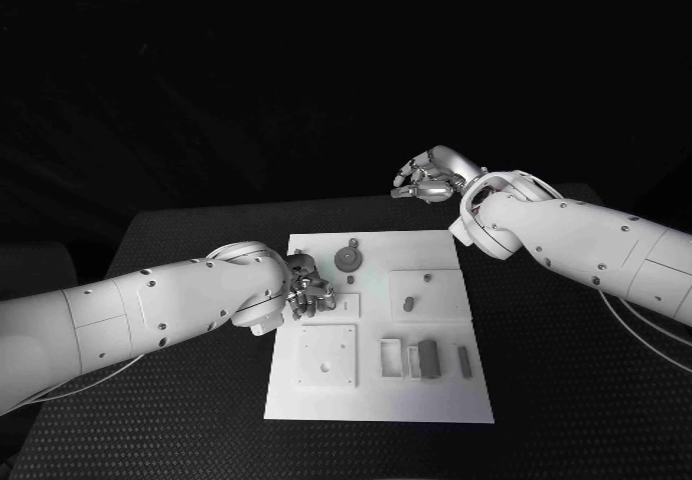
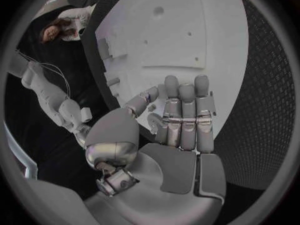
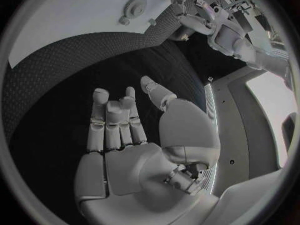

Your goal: Assemble the parts on the task board

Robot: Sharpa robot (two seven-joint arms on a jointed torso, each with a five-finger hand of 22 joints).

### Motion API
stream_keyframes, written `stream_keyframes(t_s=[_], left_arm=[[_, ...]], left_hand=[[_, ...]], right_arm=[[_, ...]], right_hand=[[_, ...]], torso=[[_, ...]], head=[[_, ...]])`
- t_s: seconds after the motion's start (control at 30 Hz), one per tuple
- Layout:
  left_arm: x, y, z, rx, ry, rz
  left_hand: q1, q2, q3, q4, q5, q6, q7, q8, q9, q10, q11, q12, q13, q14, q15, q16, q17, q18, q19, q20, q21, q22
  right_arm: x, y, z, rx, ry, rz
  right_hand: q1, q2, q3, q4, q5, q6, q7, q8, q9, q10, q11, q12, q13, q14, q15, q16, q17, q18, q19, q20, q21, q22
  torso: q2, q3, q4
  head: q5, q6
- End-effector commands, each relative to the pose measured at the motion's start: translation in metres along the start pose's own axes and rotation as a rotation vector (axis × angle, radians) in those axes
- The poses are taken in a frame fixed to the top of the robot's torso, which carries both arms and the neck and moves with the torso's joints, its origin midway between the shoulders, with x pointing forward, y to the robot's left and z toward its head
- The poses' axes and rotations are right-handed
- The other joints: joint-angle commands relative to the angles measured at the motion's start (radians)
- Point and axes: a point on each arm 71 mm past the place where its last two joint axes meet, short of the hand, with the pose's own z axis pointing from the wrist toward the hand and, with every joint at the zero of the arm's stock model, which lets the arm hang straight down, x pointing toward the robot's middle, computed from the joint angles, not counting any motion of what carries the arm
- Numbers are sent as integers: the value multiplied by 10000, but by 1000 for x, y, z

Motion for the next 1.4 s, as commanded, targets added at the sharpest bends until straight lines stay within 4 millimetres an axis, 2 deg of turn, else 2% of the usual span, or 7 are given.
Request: stream_keyframes(t_s=[0.03,0.67,1.0,1.07,1.2,1.3,1.4], left_arm=[[3,0,1,-108,132,176],[4,-14,7,-174,259,869],[10,-20,6,1,496,1051],[10,-20,5,35,494,1047],[10,-21,5,49,428,983],[8,-20,5,32,256,878],[7,-19,5,12,167,822]], left_hand=[[-53,52,213,-9,69,883,-869,42,31,-319,-269,64,24,-72,-22,44,-14,241,13,-68,26,26],[-178,113,200,0,17,918,-907,114,235,-331,-310,277,154,-90,-46,288,-74,233,45,-93,62,214],[-203,43,199,4,15,907,-910,112,284,-362,-314,320,183,-111,-55,346,-114,233,44,-101,66,272],[-249,-4,134,42,-231,916,-912,101,315,-381,-315,353,198,-130,-56,385,-181,229,58,-101,52,306],[-297,-138,72,83,-381,906,-904,69,324,-418,-305,353,190,-161,-49,401,-259,222,53,-97,12,316],[-520,-415,-155,291,-1348,860,-871,-21,324,-496,-276,310,128,-231,-34,412,-435,215,40,-87,-100,303],[-744,-547,-524,303,-1448,784,-830,-97,321,-580,-236,256,70,-316,-17,397,-553,204,-14,-68,-191,296]], right_arm=[[1,2,1,-109,126,22],[2,3,1,-128,138,27],[2,3,1,-128,151,24],[3,3,1,-137,166,27],[3,3,1,-136,166,27],[3,3,1,-132,168,25],[3,3,1,-129,175,24]], right_hand=[[50,36,5,-55,57,-22,67,-36,-4,-58,17,-1,-16,-52,-8,-30,-13,153,-77,17,-60,149],[62,46,2,-78,57,-21,68,-37,-4,-61,18,1,-22,-56,-7,-29,-16,153,-81,20,-62,150],[70,49,0,-94,57,-22,69,-38,-3,-62,19,3,-26,-58,-6,-29,-18,153,-82,21,-63,151],[69,49,-1,-95,57,-22,69,-38,-3,-62,19,4,-26,-59,-6,-29,-18,153,-82,22,-63,151],[66,49,-4,-96,56,-22,70,-38,-3,-64,20,3,-28,-60,-5,-29,-19,153,-83,23,-64,151],[62,49,-6,-96,56,-24,71,-40,-4,-65,21,3,-29,-62,-5,-30,-19,153,-84,25,-65,151],[56,47,-11,-96,55,-26,73,-41,-4,-68,22,2,-31,-64,-4,-31,-21,153,-86,27,-66,150]], torso=[[4,-1,4],[-10,-1,13],[1,-7,8],[2,-9,11],[3,-8,12],[1,-11,11],[2,-12,14]], head=[[0,8],[29,-16],[15,-18],[12,-18],[2,-27],[-5,-32],[-12,-20]])
